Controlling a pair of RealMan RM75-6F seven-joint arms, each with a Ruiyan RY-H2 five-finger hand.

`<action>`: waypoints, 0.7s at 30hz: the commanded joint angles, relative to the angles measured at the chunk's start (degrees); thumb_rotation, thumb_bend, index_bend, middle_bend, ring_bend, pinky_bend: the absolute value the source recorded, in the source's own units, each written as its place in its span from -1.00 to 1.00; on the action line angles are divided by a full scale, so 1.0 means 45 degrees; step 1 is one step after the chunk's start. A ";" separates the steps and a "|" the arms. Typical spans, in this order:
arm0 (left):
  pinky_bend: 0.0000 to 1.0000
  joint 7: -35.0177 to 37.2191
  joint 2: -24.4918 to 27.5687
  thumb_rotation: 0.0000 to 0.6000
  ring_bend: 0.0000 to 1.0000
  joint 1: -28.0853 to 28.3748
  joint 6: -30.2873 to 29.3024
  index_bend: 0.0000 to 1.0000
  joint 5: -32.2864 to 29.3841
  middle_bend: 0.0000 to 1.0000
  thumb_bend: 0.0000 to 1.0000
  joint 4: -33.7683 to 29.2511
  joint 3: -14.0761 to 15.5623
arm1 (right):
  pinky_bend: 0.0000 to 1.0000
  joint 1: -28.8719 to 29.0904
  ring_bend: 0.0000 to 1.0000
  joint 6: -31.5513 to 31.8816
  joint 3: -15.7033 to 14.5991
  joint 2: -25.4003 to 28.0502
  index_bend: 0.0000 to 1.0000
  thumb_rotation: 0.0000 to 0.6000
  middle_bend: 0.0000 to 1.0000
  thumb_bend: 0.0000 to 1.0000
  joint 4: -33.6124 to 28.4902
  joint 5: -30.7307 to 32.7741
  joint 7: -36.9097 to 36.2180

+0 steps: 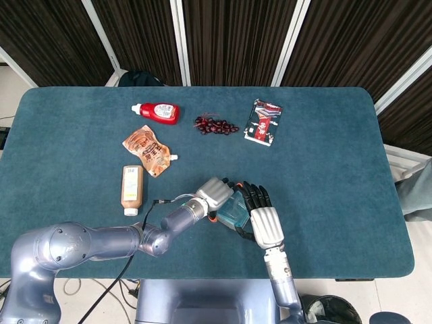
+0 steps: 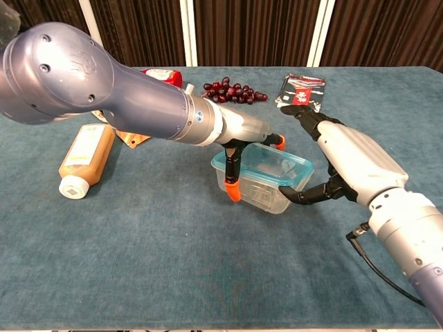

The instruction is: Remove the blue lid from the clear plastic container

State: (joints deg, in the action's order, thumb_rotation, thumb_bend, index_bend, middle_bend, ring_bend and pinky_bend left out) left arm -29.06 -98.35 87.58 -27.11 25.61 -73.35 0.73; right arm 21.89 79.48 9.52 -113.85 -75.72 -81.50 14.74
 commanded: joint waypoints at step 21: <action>-0.66 0.0443 0.0003 1.00 -0.96 0.0124 -0.0710 -1.00 0.0351 -1.00 -1.00 -0.0180 0.0218 | -1.00 0.0054 -1.00 -0.0182 0.0191 0.0096 -0.96 1.00 -1.00 -0.21 -0.0539 0.0249 0.0319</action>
State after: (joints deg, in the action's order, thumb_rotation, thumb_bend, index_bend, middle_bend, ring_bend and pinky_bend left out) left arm -27.14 -98.38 88.18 -30.09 27.07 -74.05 1.72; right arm 22.14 78.66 10.40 -113.44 -78.12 -80.37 16.19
